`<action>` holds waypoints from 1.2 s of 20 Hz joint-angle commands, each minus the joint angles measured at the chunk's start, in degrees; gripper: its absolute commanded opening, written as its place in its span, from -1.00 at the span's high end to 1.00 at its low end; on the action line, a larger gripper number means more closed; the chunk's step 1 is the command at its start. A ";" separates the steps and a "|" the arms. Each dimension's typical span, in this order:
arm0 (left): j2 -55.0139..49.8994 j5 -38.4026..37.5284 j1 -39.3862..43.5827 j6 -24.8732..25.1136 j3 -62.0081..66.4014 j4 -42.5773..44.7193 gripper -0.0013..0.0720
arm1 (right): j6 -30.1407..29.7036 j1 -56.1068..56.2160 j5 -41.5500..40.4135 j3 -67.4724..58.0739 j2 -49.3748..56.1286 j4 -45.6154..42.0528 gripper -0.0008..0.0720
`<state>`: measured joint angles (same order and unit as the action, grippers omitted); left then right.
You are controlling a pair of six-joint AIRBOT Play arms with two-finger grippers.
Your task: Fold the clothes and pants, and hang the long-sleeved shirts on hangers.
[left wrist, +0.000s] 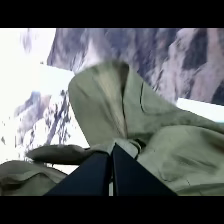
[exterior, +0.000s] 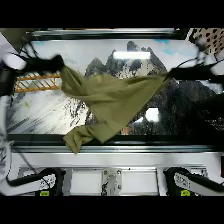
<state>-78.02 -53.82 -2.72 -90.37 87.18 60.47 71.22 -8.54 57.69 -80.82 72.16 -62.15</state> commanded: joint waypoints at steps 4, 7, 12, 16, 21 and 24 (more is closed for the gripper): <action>24.17 -3.56 -2.45 2.99 8.11 -0.02 0.93 | 1.46 -0.35 4.52 -5.90 -27.34 -4.76 0.95; 30.93 -3.65 -2.45 2.97 8.07 -0.02 0.93 | 4.63 -0.44 4.57 -5.90 -33.90 -5.92 0.96; 33.46 -3.56 -2.45 0.04 -1.25 -0.07 0.93 | 15.10 -0.44 11.85 -5.90 -32.00 -12.20 0.95; 24.33 -2.43 0.42 -2.03 -10.97 -0.20 0.93 | 17.20 -0.44 15.56 -5.90 -20.26 -12.92 0.96; 0.11 7.69 4.92 -2.01 -2.64 -0.39 0.93 | 17.57 -0.46 10.86 -5.92 0.33 -13.77 0.95; -13.00 5.99 4.63 -4.22 9.25 -0.50 -0.78 | 17.55 -1.36 2.86 -5.99 7.91 -13.31 -0.16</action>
<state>-79.26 -48.58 1.39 -92.55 88.01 60.12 88.33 -9.30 66.67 -86.72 72.29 -75.50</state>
